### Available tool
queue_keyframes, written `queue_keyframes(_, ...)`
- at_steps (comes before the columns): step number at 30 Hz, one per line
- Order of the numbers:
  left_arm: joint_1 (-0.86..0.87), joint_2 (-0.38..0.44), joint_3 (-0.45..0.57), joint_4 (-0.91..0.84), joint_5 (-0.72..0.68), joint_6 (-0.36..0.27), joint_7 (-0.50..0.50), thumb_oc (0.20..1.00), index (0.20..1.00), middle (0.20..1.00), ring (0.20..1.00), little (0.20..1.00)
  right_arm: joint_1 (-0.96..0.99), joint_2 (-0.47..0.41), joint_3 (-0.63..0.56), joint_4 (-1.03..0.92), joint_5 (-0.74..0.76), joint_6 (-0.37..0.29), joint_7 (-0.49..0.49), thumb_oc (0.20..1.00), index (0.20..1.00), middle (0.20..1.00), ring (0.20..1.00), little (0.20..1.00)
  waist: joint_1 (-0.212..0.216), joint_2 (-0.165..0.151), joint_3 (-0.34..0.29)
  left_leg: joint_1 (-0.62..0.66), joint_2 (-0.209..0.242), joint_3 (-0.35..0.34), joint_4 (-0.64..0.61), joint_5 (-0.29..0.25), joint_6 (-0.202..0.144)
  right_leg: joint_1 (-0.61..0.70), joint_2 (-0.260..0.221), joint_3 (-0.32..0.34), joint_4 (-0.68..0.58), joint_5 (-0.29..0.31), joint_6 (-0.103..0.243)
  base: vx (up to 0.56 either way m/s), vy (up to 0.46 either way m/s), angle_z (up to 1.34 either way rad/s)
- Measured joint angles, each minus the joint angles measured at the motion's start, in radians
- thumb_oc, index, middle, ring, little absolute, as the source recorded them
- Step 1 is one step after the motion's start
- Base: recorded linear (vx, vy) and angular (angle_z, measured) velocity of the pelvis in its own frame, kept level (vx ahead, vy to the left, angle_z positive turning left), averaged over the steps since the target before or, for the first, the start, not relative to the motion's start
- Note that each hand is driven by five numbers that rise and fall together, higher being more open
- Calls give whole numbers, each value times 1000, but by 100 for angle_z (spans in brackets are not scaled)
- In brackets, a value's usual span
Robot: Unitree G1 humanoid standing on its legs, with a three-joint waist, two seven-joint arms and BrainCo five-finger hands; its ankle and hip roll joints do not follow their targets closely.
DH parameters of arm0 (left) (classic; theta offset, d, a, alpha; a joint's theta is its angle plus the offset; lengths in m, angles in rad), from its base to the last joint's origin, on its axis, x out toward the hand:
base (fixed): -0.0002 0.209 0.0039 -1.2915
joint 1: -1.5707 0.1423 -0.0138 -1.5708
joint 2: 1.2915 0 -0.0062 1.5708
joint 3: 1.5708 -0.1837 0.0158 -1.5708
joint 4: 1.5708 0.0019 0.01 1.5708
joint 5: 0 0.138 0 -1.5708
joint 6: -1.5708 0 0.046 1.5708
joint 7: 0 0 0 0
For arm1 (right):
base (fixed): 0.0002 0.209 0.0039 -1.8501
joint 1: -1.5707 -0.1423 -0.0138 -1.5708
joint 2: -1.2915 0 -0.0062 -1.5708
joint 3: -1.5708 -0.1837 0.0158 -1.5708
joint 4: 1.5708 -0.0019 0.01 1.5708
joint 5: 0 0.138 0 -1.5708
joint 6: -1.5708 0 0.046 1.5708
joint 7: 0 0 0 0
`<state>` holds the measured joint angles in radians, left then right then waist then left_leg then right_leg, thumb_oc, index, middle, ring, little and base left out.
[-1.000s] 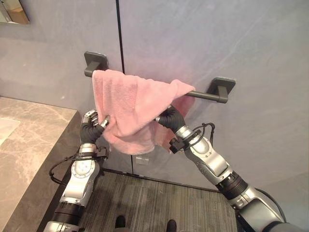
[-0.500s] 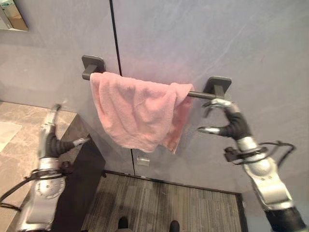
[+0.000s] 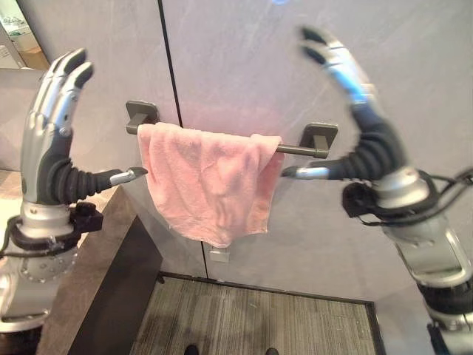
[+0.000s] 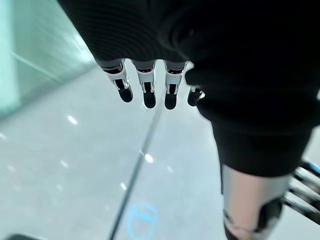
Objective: Put brush and paste in cup on sink, flatten towel.
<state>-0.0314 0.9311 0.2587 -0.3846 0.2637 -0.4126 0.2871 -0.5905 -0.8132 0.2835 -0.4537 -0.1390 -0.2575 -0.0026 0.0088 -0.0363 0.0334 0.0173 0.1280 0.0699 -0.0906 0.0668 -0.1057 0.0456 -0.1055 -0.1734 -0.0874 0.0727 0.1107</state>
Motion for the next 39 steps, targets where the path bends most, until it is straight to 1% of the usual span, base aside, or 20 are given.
queue_keyframes(3, -20, 60, -29, 49, -31, 1, -54, 1000, 1000, 1000, 1000, 1000, -111, -5, 126, 88, -17, 24, 45, 1000, 1000, 1000, 1000, 1000, 0, -2, -1, 0, 0, 1, 0, 0, 0, -1, 0, 1, 0, 0, 0, 0, 0, 0)
queue_keyframes(5, -28, 73, -58, 80, -59, 2, -82, 1000, 1000, 1000, 1000, 1000, -139, 12, 161, 139, -35, 47, 69, 1000, 1000, 1000, 1000, 1000, 7, -3, -2, -2, -1, 2, 0, 1, -1, -3, 0, 1, 0, 1, 0, 0, 0, 0)
queue_keyframes(7, -59, 102, -119, 125, -70, 7, -114, 1000, 1000, 1000, 1000, 1000, -184, 27, 218, 204, -42, 65, 86, 1000, 1000, 1000, 1000, 1000, 9, -3, -2, -5, 0, 2, 0, 1, -2, -7, 0, 1, 0, 1, 0, 0, 0, 0)
queue_keyframes(8, -63, 108, -130, 132, -70, 7, -119, 1000, 1000, 1000, 1000, 1000, -188, 28, 225, 211, -43, 67, 91, 1000, 1000, 1000, 1000, 1000, 9, -3, -2, -6, 0, 1, 0, 1, -2, -8, 0, 1, -1, 1, 0, -32, 29, 0)
queue_keyframes(9, -72, 126, -171, 160, -70, 7, -145, 1000, 1000, 1000, 1000, 1000, -193, 44, 237, 240, -58, 70, 97, 1000, 1000, 1000, 1000, 1000, 8, -2, -1, -11, -1, 1, 0, 2, -2, -12, -1, 1, -2, 2, 0, -33, 29, 1)
queue_keyframes(10, -93, 128, -202, 183, -70, 7, -149, 1000, 1000, 1000, 1000, 1000, -194, 56, 242, 256, -64, 70, 97, 1000, 1000, 1000, 1000, 1000, 8, -2, -1, -12, -1, 1, 0, 2, -2, -13, -1, 0, 0, 2, 0, -55, 38, 5)
queue_keyframes(11, -152, 131, -271, 229, -69, 12, -161, 1000, 1000, 1000, 1000, 1000, -201, 75, 254, 285, -78, 78, 99, 1000, 1000, 1000, 1000, 1000, 9, -1, -1, -16, 0, -3, 0, 2, -3, -14, -1, -3, 0, 2, 0, -48, 26, 3)
queue_keyframes(14, -250, 132, -395, 291, -62, 25, -180, 1000, 1000, 1000, 1000, 1000, -207, 107, 278, 325, -114, 83, 99, 1000, 1000, 1000, 1000, 1000, 8, -1, 1, -33, -1, -3, 0, 4, -4, -31, 0, -3, 0, 3, -1, -49, 31, 0)
queue_keyframes(18, -375, 132, -486, 308, -47, 25, -181, 1000, 1000, 1000, 1000, 1000, -209, 114, 287, 349, -155, 86, 88, 1000, 1000, 1000, 1000, 1000, 2, -3, 12, -54, -1, -6, 1, 7, -7, -51, 0, -6, 0, 5, -1, -35, 34, 3)
queue_keyframes(19, -422, 132, -530, 324, -43, 24, -178, 1000, 1000, 1000, 1000, 1000, -214, 116, 287, 349, -168, 85, 80, 1000, 1000, 1000, 1000, 1000, 2, -3, 15, -54, -1, -5, 0, 7, -7, -52, 0, -6, 0, 5, 0, -2, 36, -1)
queue_keyframes(21, -496, 133, -572, 337, -17, 24, -171, 1000, 1000, 1000, 1000, 1000, -232, 121, 287, 350, -191, 84, 67, 1000, 1000, 1000, 1000, 1000, -1, -4, 35, -56, -1, -2, 0, 7, -7, -56, -1, -2, 0, 4, 0, 3, 35, -5)
queue_keyframes(24, -532, 147, -591, 344, -15, 12, -150, 1000, 1000, 1000, 1000, 1000, -247, 119, 287, 353, -193, 82, 50, 1000, 1000, 1000, 1000, 1000, -2, -4, 40, -69, -1, -1, 0, 7, -7, -70, -1, -1, 0, 5, 0, 9, 23, -2)
queue_keyframes(26, -535, 190, -596, 342, 16, 4, -150, 1000, 1000, 1000, 1000, 1000, -258, 118, 288, 354, -215, 79, 50, 1000, 1000, 1000, 1000, 1000, 0, -5, 43, -76, -1, 8, 0, 7, -7, -83, -1, 7, 0, 10, 0, 25, 29, -12)
queue_keyframes(27, -537, 229, -603, 337, 41, 2, -150, 1000, 1000, 1000, 1000, 1000, -264, 118, 292, 353, -232, 77, 52, 1000, 1000, 1000, 1000, 1000, 2, -5, 45, -76, -1, 20, 0, 6, -7, -88, -2, 15, -2, 10, 1, 50, 14, -19)
queue_keyframes(28, -543, 252, -614, 332, 60, 2, -151, 1000, 1000, 1000, 1000, 1000, -267, 117, 295, 354, -235, 77, 54, 1000, 1000, 1000, 1000, 1000, 4, -4, 45, -75, -2, 25, 0, 6, -7, -90, -3, 23, -3, 11, 2, 48, 15, -16)
queue_keyframes(30, -548, 295, -629, 326, 96, 3, -152, 1000, 1000, 1000, 1000, 1000, -278, 105, 301, 352, -246, 74, 69, 1000, 1000, 1000, 1000, 1000, 4, 2, 49, -75, -4, 30, 0, 6, -7, -94, -8, 28, -8, 13, 6, 59, 13, -10)
queue_keyframes(34, -557, 361, -634, 312, 139, 3, -149, 1000, 1000, 1000, 1000, 1000, -297, 46, 331, 331, -270, 55, 80, 1000, 1000, 1000, 1000, 1000, 2, 11, 55, -71, -14, 40, 0, 4, -3, -95, -16, 32, -8, 16, 9, 53, 2, -6)
queue_keyframes(36, -559, 371, -632, 310, 153, 0, -146, 1000, 1000, 1000, 1000, 1000, -299, 27, 333, 318, -272, 52, 91, 1000, 1000, 1000, 1000, 1000, 1, 13, 55, -68, -16, 43, 0, 3, -2, -93, -18, 33, -6, 18, 10, 71, 0, -3)
queue_keyframes(39, -556, 403, -637, 309, 189, -3, -144, 1000, 1000, 1000, 1000, 1000, -308, -26, 369, 306, -283, 34, 99, 1000, 1000, 1000, 1000, 1000, 0, 15, 54, -45, -17, 49, 0, 1, -1, -73, -16, 37, 0, 19, 11, 57, -2, -4)
